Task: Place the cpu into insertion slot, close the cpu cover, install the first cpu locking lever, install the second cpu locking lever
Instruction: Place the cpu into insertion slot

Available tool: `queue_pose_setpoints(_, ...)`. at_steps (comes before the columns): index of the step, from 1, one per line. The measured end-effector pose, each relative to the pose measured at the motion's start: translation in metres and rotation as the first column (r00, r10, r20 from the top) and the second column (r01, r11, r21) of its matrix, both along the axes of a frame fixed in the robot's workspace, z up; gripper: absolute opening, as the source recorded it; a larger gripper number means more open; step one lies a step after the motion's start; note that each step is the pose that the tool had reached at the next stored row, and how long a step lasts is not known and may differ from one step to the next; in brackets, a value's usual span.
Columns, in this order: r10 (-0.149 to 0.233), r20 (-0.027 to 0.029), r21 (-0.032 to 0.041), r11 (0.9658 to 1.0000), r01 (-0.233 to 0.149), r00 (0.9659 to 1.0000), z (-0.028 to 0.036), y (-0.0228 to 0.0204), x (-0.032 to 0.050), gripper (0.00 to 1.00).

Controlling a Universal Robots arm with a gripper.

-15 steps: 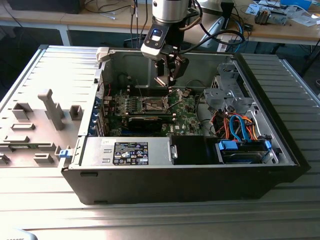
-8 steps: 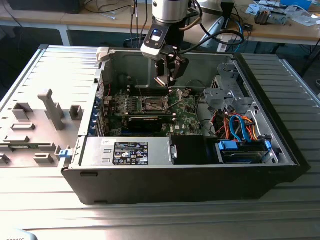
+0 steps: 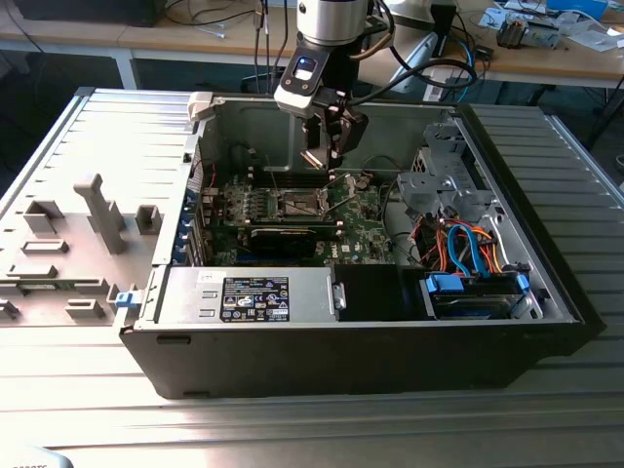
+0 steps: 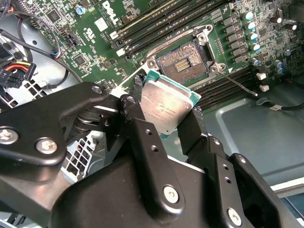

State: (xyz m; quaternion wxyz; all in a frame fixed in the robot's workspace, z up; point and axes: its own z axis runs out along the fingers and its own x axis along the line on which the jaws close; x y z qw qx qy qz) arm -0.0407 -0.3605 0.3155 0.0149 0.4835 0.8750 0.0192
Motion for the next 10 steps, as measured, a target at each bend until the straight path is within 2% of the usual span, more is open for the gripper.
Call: queue_pose_setpoints(10, -0.021, 0.0001, 0.0001, 0.9998, 0.021, 0.9998, -0.0011, 0.0, 0.0, 0.54)
